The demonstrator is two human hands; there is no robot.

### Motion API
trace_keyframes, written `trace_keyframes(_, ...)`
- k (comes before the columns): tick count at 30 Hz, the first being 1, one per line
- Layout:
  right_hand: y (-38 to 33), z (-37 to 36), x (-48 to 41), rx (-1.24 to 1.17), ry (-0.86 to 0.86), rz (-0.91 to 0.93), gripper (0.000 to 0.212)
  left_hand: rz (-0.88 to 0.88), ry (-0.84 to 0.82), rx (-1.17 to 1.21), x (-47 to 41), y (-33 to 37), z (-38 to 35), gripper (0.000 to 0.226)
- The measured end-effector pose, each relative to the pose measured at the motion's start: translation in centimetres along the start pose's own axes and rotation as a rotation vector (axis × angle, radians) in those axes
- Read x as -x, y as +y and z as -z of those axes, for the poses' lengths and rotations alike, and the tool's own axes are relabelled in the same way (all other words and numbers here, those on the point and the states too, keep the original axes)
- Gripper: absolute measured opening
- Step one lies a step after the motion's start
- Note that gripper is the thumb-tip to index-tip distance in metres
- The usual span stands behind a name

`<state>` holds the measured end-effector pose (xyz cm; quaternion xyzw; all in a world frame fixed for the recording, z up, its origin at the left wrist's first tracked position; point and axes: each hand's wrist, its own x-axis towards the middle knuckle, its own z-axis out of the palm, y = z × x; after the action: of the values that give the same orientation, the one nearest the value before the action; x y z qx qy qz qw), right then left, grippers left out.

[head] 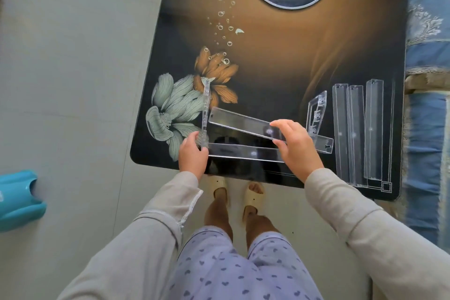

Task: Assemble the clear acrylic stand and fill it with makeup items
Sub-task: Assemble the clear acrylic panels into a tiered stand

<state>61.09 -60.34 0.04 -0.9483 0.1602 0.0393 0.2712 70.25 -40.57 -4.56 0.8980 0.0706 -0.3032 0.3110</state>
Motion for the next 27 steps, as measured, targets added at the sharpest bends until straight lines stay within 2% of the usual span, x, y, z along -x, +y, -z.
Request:
trace_keyframes(2,-0.2,-1.1,-0.2,0.095,-0.018,0.031,0.044,-0.004,-0.041,-0.001,-0.6,-0.5,0.5,0.046)
trace_keyframes(5,-0.1,-2.1,-0.5,0.214,0.023,0.075,0.049,-0.022,-0.065,0.001,-1.3,-0.8,0.9,0.046)
trace_keyframes(16,-0.6,-3.0,-1.4,0.192,-0.064,0.077,0.048,-0.078,-0.117,0.026,-2.4,-0.8,0.9,0.043)
trace_keyframes(27,0.4,-3.8,-1.6,0.163,-0.147,0.061,0.047,-0.101,-0.092,0.098,-1.8,-0.1,0.6,0.030)
